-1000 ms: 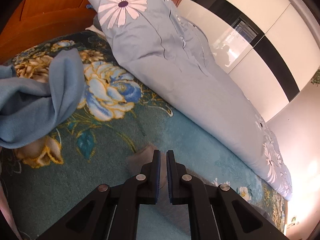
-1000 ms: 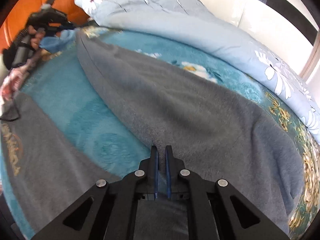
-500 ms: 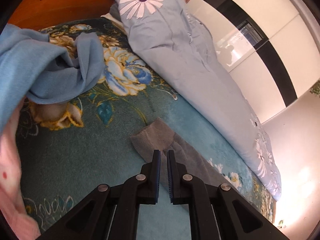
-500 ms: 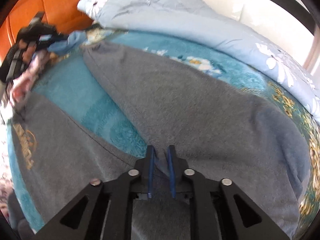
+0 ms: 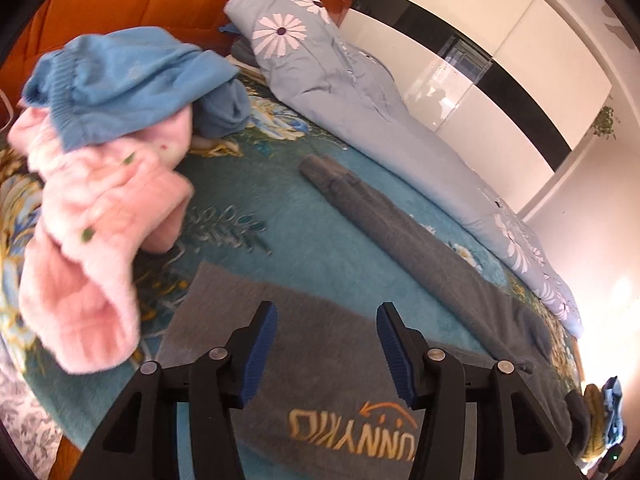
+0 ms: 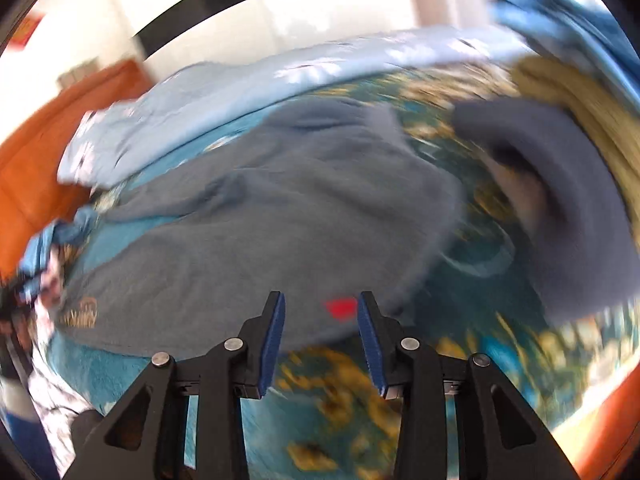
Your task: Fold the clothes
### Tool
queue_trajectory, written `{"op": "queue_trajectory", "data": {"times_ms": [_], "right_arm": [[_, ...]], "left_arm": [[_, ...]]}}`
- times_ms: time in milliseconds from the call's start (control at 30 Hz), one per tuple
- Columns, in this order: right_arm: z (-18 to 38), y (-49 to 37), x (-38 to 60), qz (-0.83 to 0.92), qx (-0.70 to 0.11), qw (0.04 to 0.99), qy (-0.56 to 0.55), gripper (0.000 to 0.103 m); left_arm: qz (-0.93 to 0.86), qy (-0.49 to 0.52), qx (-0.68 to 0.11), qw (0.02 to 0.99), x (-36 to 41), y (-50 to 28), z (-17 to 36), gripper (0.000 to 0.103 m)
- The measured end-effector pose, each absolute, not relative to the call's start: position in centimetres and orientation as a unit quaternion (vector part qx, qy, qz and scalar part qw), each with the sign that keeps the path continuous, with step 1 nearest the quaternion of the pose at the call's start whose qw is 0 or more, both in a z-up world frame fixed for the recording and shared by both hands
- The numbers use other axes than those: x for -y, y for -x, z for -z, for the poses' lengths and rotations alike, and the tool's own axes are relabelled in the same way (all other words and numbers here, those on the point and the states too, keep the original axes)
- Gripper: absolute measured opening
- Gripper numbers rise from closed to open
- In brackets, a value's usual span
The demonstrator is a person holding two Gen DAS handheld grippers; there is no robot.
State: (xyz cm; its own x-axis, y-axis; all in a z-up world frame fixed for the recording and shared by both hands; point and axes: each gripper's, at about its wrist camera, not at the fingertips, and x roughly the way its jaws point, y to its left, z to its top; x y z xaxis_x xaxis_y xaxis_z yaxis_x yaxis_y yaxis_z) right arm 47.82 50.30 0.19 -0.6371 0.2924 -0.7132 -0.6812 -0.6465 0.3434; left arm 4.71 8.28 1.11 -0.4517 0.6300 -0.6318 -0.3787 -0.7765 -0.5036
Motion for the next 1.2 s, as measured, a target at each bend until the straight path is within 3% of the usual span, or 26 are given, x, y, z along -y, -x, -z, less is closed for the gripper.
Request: {"op": "queue_trajectory", "data": {"times_ms": [233,533,567,600,633,667,767,933,1200], "right_arm": [[2.5,-54.7,-51.7,-0.805,-0.442,0.304,0.252,0.039],[2.8,-53.1,-52.6,-0.816,-0.461,0.265,0.227,0.039],[2.9,-52.9,-52.8,-0.817,-0.463,0.261,0.224,0.039],[2.9,-52.7,-52.9,-0.818,-0.465,0.256,0.221,0.039],[3.0,-52.5,-53.0,-0.819,-0.467,0.252,0.219,0.035],[3.0,-52.4,-53.1,-0.82,-0.469,0.248,0.216,0.017],[2.9,-51.8,-53.5,-0.823,-0.474,0.235,0.205,0.011],[-0.6,-50.2,-56.5,-0.84,-0.47,0.223,0.156,0.01],[-5.8,-44.4,-62.3,-0.857,-0.445,0.227,0.124,0.01]], "left_arm": [[-0.827,0.464,0.212,0.234,-3.6,-5.9,2.7,0.058],[-0.802,0.494,0.243,0.233,-4.5,-4.5,5.0,0.055],[-0.804,0.491,0.24,0.234,-4.8,-4.4,5.0,0.048],[-0.805,0.491,0.236,0.235,-5.0,-4.4,4.9,0.03],[-0.805,0.492,0.233,0.235,-5.1,-4.2,4.8,0.022],[-0.805,0.494,0.229,0.236,-5.2,-4.1,4.8,0.012],[-0.794,0.485,0.254,0.262,-5.4,-3.3,3.5,0.011],[-0.784,0.463,0.292,0.292,-8.1,0.4,-1.4,0.011],[-0.817,0.47,0.241,0.231,-17.5,8.2,-7.2,0.011]]}}
